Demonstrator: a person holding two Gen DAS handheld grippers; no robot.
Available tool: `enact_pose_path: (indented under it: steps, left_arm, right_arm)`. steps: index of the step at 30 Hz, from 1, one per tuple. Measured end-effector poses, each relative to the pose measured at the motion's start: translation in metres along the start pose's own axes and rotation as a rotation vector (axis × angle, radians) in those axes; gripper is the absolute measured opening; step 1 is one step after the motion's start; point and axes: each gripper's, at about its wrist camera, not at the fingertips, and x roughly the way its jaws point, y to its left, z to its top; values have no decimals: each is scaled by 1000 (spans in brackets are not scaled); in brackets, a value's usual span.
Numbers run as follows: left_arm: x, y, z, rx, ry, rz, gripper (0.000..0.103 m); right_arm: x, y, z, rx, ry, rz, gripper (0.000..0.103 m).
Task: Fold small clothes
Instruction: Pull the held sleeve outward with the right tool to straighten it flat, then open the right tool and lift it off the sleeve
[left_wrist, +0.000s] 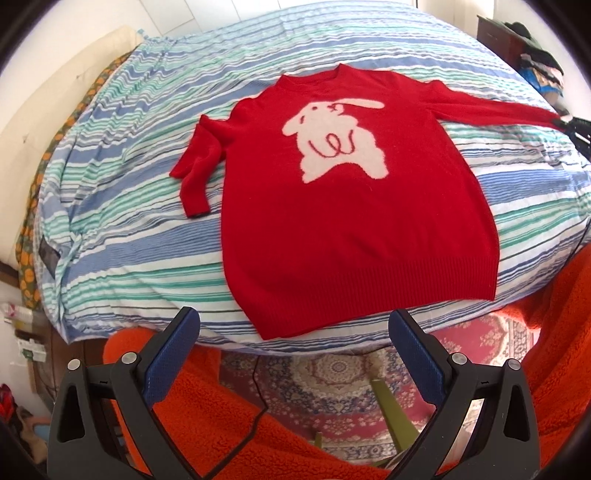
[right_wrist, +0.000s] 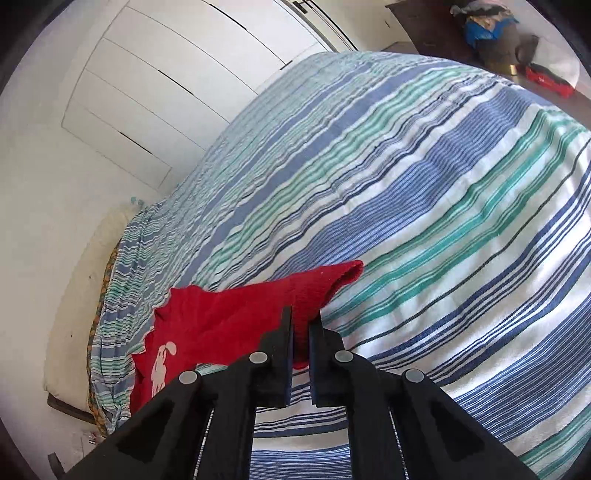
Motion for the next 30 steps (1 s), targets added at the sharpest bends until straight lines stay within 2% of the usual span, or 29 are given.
enact_pose_path:
  steps: [1,3,4,8,10,15,18,19,20,22,24,26,28,30]
  left_arm:
    - [5,2,-1,-13,22,-14,102]
    - [13,4,-2,-31,62,-53,102]
    - [15,4,-2,-32,69,-62,102]
    - [6,1,1,-4,23,-34,102]
    - [5,2,1,-3,13,-33,102]
    - [18,7,-5,-23,51,-41,102]
    - [24,19,-9,-43,52,-18,102]
    - [27,26,-10,-58,48,-13,102]
    - [30,34,-11,-76,46,-9,102]
    - [41,55,-11,-123,45,2,102]
    - [56,79,-9,-170,33,19,102]
    - [72,107,0,-222,1,39,102]
    - [89,130,13,-258,-66,47,101]
    - [110,140,29,-203,-123,95,99]
  right_arm:
    - [4,-1,-3,0,47,-31,7]
    - [30,-18,-17,-4,221,-189,7]
    - [36,-30,-24,-11,263,-246,7]
    - [34,-38,-27,51,197,-221,7]
    - [38,-35,-29,46,204,-248,7]
    - [38,-36,-37,56,184,-313,7]
    - [28,-17,-40,-28,144,-391,38]
    - [17,-11,-42,-62,111,-428,57]
    - [5,-2,-46,-91,64,-468,64]
    - [-22,19,-56,-141,-29,-527,64]
    - [-46,44,-71,-197,-91,-531,65]
    - [-63,77,-95,-266,-139,-518,76]
    - [-70,106,-123,-319,-157,-490,80]
    - [-67,132,-154,-352,-142,-447,80]
